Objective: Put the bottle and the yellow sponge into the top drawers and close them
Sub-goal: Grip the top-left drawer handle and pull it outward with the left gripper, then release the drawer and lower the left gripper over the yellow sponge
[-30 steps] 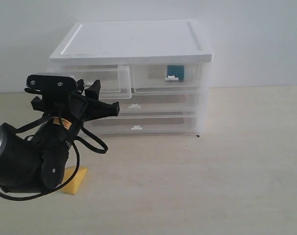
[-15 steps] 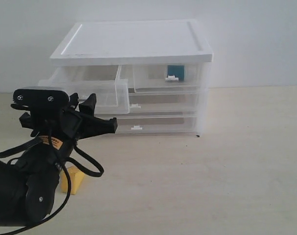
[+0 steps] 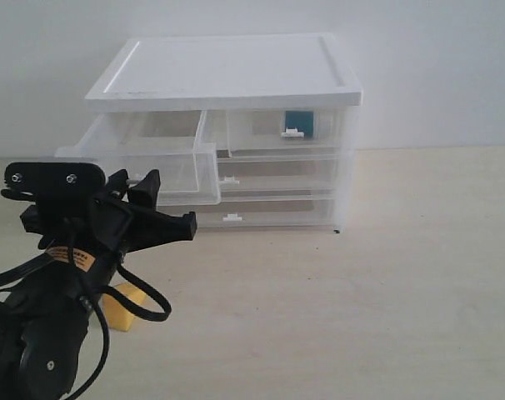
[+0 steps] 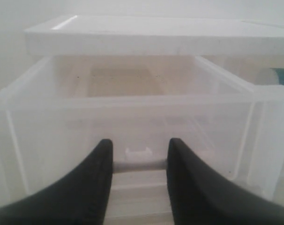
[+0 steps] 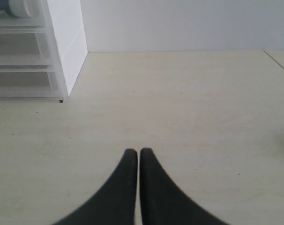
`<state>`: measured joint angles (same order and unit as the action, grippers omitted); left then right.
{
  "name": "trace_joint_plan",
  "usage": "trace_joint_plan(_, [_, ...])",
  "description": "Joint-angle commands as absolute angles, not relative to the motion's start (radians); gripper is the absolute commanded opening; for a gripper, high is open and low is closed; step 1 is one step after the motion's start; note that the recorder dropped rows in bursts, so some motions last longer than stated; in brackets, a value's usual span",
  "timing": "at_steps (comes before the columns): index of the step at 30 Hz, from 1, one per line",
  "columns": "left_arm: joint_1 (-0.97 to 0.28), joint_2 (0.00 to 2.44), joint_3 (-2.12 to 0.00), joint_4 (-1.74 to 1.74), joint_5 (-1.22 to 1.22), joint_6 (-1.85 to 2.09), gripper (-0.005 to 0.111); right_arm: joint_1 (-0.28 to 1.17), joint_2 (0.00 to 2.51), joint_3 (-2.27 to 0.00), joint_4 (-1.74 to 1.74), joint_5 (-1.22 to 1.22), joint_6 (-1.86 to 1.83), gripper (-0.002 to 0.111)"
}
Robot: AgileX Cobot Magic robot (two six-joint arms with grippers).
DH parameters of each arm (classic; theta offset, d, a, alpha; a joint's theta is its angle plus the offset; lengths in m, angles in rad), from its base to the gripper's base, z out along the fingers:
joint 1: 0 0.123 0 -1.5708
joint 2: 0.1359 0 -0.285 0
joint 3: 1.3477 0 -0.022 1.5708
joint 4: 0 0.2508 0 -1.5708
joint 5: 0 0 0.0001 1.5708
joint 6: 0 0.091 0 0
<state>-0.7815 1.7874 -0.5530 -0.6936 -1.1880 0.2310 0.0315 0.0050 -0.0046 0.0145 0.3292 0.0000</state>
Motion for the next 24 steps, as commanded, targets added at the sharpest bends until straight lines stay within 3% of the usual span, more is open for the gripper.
trace_joint_plan(1, [-0.792,1.771,-0.549,-0.691,-1.221,0.240,0.004,0.031,0.000,0.000,0.016,0.322,0.000,0.000])
trace_joint_plan(5, [-0.792,1.771,-0.549,-0.689,-1.221,0.240,0.011,0.031,0.000,0.000,0.016,0.322,0.000,0.000])
trace_joint_plan(10, [-0.792,1.771,-0.549,-0.687,-1.187,0.240,0.047,0.031,0.000,0.000,0.016,0.322,0.000,0.000])
trace_joint_plan(14, [-0.792,1.771,-0.549,-0.691,-1.132,0.240,0.063,0.031,0.000,0.000,0.016,0.322,0.000,0.000])
trace_joint_plan(24, [-0.792,1.700,-0.549,-0.791,-0.904,0.341,0.067,0.031,0.000,0.000,0.016,0.322,0.000,0.000])
